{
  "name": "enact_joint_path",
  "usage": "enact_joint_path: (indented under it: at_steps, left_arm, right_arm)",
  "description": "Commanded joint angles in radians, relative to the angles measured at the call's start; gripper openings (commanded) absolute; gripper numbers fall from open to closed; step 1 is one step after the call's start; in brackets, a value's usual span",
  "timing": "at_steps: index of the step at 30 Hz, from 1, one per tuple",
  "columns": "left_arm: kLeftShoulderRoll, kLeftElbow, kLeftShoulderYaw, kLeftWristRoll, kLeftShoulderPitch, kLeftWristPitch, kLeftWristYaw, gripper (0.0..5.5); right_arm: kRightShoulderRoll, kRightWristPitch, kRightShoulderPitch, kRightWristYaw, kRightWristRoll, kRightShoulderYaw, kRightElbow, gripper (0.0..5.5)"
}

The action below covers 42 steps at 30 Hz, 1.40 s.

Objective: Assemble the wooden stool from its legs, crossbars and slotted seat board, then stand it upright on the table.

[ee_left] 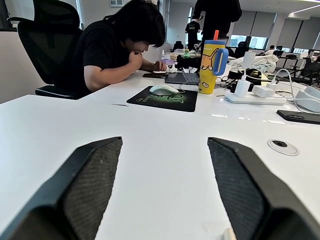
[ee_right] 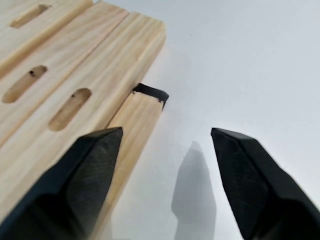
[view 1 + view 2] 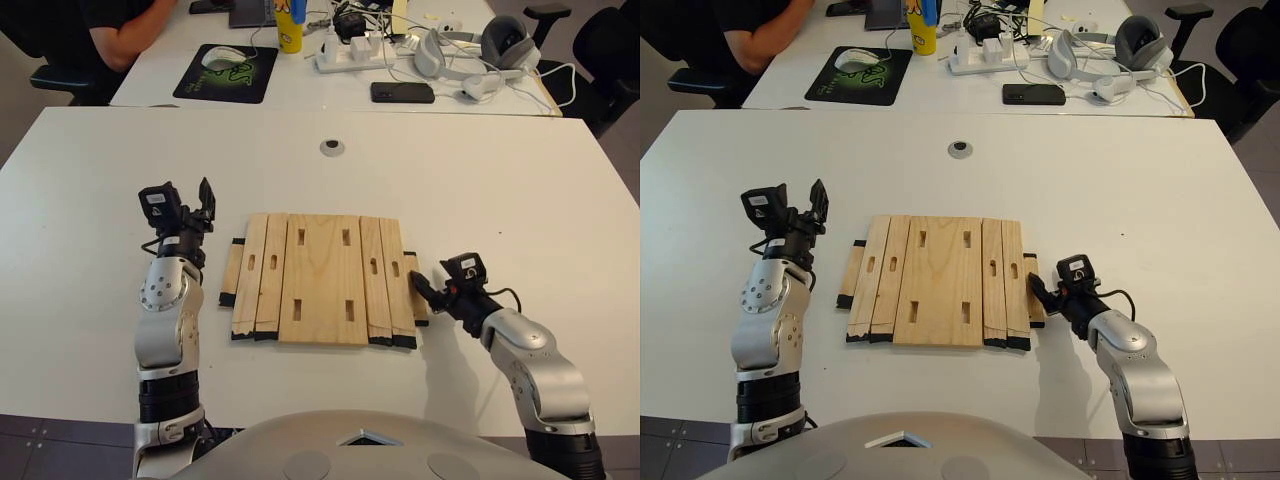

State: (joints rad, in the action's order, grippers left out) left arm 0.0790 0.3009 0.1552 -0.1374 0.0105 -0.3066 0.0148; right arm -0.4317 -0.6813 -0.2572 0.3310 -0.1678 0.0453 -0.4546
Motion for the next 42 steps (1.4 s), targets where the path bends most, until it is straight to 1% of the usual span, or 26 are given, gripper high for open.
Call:
enact_joint_path:
  at_steps: [1,7,12,15,19,28,34,37,42]
  left_arm:
    - [-0.002,0.014,0.001,0.0,-0.004,-0.017,0.004,3.18]
    - [-0.003,0.011,-0.001,0.001,0.0,-0.021,0.004,3.18]
    - [-0.01,0.018,-0.003,0.002,-0.016,-0.017,0.009,3.18]
    - [-0.015,0.023,-0.01,0.003,-0.02,-0.02,0.01,3.18]
    - [-0.017,0.026,-0.009,0.004,-0.025,-0.019,0.011,3.18]
    - [-0.022,0.044,-0.01,0.007,-0.042,-0.021,0.015,3.18]
    - [-0.02,0.049,-0.005,0.005,-0.042,-0.025,0.016,3.18]
    - [-0.018,0.047,-0.002,0.003,-0.047,-0.023,0.014,3.18]
    - [-0.025,0.061,-0.003,0.006,-0.068,-0.025,0.021,3.18]
  right_arm:
    - [-0.052,-0.001,0.009,-0.024,0.066,0.008,0.105,3.29]
    - [-0.038,0.012,0.034,-0.017,0.049,0.027,0.141,3.29]
    - [0.043,-0.033,0.054,-0.022,-0.06,0.088,0.074,3.29]
    - [0.044,-0.01,0.073,-0.058,-0.039,0.104,0.042,3.29]
    - [0.057,-0.041,0.089,-0.071,-0.06,0.139,0.024,3.29]
    - [0.052,-0.177,0.019,-0.025,-0.125,0.105,-0.042,3.29]
    - [0.03,-0.221,0.005,0.004,-0.152,0.089,-0.048,3.29]
    - [0.031,-0.241,0.003,0.009,-0.165,0.091,-0.059,3.29]
    - [0.025,-0.261,0.032,0.004,-0.187,0.126,-0.076,3.29]
